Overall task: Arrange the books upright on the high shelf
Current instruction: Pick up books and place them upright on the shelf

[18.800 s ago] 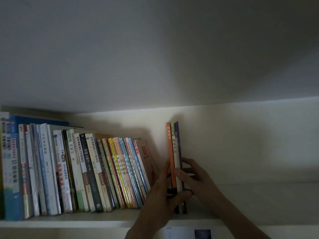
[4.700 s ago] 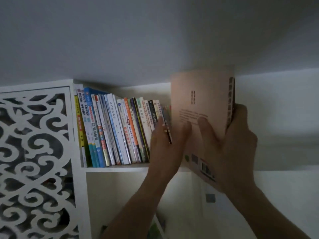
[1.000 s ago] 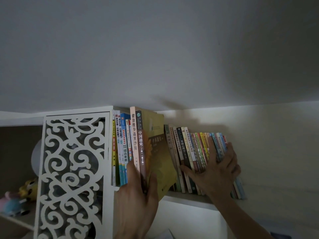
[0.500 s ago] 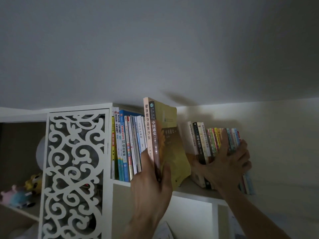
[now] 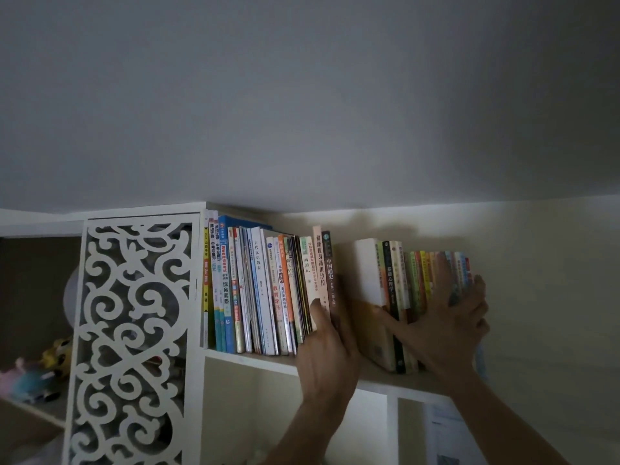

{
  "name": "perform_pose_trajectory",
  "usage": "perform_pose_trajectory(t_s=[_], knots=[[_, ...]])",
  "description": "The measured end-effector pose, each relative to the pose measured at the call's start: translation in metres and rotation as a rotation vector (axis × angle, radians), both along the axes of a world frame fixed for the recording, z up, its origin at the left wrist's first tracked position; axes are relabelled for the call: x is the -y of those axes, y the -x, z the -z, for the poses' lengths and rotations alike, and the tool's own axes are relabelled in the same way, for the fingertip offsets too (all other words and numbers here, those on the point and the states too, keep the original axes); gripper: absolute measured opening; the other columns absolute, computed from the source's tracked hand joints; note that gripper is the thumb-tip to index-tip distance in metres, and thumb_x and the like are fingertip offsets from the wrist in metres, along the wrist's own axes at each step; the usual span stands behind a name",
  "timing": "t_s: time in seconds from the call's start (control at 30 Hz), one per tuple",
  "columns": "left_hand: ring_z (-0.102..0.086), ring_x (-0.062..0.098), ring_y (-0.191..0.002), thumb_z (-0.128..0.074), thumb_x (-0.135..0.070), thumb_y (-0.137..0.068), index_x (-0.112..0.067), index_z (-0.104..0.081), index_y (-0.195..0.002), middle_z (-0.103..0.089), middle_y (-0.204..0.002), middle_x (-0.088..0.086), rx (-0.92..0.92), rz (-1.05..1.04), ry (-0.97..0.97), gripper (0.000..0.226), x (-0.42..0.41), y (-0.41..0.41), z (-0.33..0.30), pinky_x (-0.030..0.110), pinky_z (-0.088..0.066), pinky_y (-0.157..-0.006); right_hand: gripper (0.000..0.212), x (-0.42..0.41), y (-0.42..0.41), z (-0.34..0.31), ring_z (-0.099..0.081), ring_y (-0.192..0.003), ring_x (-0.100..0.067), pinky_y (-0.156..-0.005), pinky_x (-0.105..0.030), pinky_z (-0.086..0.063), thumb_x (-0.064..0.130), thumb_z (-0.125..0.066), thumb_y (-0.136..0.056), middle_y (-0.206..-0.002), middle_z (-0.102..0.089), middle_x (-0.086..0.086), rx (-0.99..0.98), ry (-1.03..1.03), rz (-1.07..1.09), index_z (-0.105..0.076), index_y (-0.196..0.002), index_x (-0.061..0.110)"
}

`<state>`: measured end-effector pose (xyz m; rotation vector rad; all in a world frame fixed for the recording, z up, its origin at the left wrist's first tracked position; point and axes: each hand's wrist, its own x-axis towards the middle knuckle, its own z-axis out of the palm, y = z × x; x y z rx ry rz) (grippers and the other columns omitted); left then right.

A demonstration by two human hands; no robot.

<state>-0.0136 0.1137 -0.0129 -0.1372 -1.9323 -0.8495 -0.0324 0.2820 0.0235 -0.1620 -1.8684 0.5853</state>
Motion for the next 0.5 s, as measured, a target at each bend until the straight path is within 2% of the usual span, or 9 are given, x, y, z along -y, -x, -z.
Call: perform_pose_trajectory(t_s=[0.07,0.17,0.2,0.27,0.33,0.4,0.5], knots=[[-0.061,0.005,-0.052,-0.037,-0.041,-0.108,-0.017,-0.037,-0.132,-0.063,-0.077,-0.01,0.011,0.028,0.002,0.034,-0.005,0.017,0.0,0.02,-0.055,-0.049,0.147,-0.006,-0.003,0.0,-0.025,-0.142,-0.054,-0.105,-0.071,-0.036,0.089,-0.075,-0.045,-0.162,-0.008,-0.024,0.006,0.071,-0.082,0.001,-0.16,0.037],[-0.066,0.005,-0.058,-0.021,-0.057,-0.102,-0.013,-0.026,-0.143,-0.068,-0.08,-0.006,0.021,0.078,0.049,0.06,-0.01,0.038,-0.006,0.025,-0.06,-0.056,0.148,-0.01,-0.005,0.001,-0.028,-0.142,-0.053,-0.108,-0.07,-0.035,0.087,-0.075,-0.044,-0.161,-0.012,-0.019,0.072,0.249,-0.146,0.01,-0.155,0.041],[-0.068,0.006,-0.061,-0.02,-0.059,-0.1,-0.012,-0.022,-0.146,-0.07,-0.082,-0.004,0.037,0.096,0.037,0.066,-0.012,0.043,-0.008,0.026,-0.061,-0.058,0.147,-0.009,-0.006,0.003,-0.033,-0.14,-0.052,-0.107,-0.068,-0.037,0.089,-0.072,-0.044,-0.158,-0.02,-0.021,0.1,0.287,-0.138,0.009,-0.155,0.037],[-0.071,0.007,-0.067,-0.03,-0.052,-0.103,-0.012,-0.016,-0.148,-0.072,-0.088,-0.002,0.074,0.107,-0.005,0.062,-0.017,0.051,-0.009,0.025,-0.061,-0.062,0.144,-0.005,-0.008,0.007,-0.044,-0.13,-0.051,-0.102,-0.062,-0.043,0.092,-0.067,-0.045,-0.146,-0.037,-0.025,0.104,0.315,-0.099,-0.002,-0.155,0.026],[-0.071,0.004,-0.072,-0.028,-0.053,-0.102,-0.01,-0.017,-0.148,-0.072,-0.094,-0.002,0.105,0.157,-0.015,0.064,-0.023,0.052,-0.004,0.02,-0.06,-0.064,0.138,0.0,-0.01,0.008,-0.053,-0.118,-0.05,-0.093,-0.059,-0.048,0.093,-0.063,-0.047,-0.135,-0.047,-0.026,0.072,0.296,-0.03,-0.014,-0.151,0.018],[-0.068,0.002,-0.073,-0.03,-0.049,-0.105,-0.008,-0.02,-0.145,-0.072,-0.097,-0.002,0.127,0.182,0.033,0.059,-0.022,0.049,0.003,0.015,-0.058,-0.063,0.133,0.008,-0.009,0.008,-0.057,-0.108,-0.049,-0.086,-0.057,-0.051,0.095,-0.061,-0.05,-0.126,-0.05,-0.027,0.047,0.257,0.029,-0.02,-0.147,0.014],[-0.067,0.008,-0.069,-0.043,-0.041,-0.106,-0.009,-0.023,-0.141,-0.071,-0.093,-0.004,0.196,0.15,0.125,0.052,-0.006,0.053,0.0,0.02,-0.058,-0.063,0.133,0.027,-0.004,0.006,-0.058,-0.099,-0.049,-0.08,-0.056,-0.053,0.094,-0.059,-0.053,-0.118,-0.051,-0.029,0.036,0.232,0.084,-0.024,-0.145,0.006]])
